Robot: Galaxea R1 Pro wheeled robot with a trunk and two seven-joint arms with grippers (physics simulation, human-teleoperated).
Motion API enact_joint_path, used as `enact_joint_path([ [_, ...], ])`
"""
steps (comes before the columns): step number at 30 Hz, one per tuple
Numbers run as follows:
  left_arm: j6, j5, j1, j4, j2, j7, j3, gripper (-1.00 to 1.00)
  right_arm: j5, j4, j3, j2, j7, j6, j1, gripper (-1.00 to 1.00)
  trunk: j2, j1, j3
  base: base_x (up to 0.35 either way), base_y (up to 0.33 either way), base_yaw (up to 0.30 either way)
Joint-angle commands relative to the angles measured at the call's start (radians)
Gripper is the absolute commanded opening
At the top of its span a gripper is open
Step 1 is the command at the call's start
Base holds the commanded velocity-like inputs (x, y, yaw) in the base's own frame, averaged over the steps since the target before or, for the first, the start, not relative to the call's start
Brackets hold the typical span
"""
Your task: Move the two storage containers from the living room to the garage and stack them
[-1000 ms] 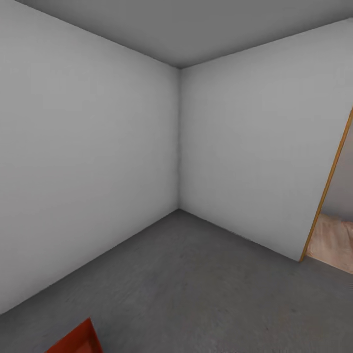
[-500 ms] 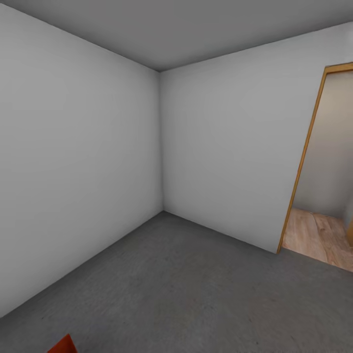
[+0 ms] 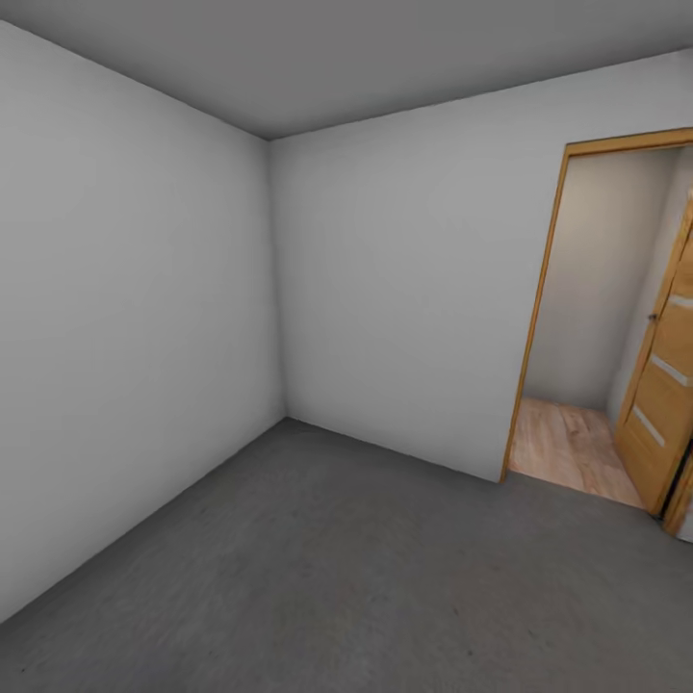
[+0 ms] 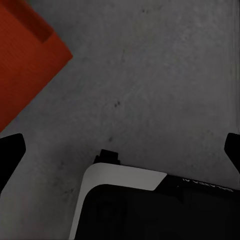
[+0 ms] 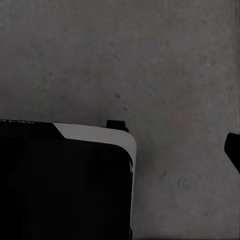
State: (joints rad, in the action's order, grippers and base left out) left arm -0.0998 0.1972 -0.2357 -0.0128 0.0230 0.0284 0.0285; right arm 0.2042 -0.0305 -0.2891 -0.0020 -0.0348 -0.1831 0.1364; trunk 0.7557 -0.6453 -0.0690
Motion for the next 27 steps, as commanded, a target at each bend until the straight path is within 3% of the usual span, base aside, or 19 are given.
enact_joint_path([
  [1,-0.003,0.004,-0.001,0.000,0.000,0.001,0.002,1.00,0.009,-0.003,-0.008,0.001,0.000,-0.006,0.002,1.00,0.001,0.000,-0.002,0.000,0.000,-0.287],
  [27,-0.003,0.004,-0.001,0.000,0.000,0.001,0.002,1.00,0.009,-0.003,-0.008,0.001,0.000,-0.006,0.002,1.00,0.001,0.000,-0.002,0.000,0.000,-0.288],
])
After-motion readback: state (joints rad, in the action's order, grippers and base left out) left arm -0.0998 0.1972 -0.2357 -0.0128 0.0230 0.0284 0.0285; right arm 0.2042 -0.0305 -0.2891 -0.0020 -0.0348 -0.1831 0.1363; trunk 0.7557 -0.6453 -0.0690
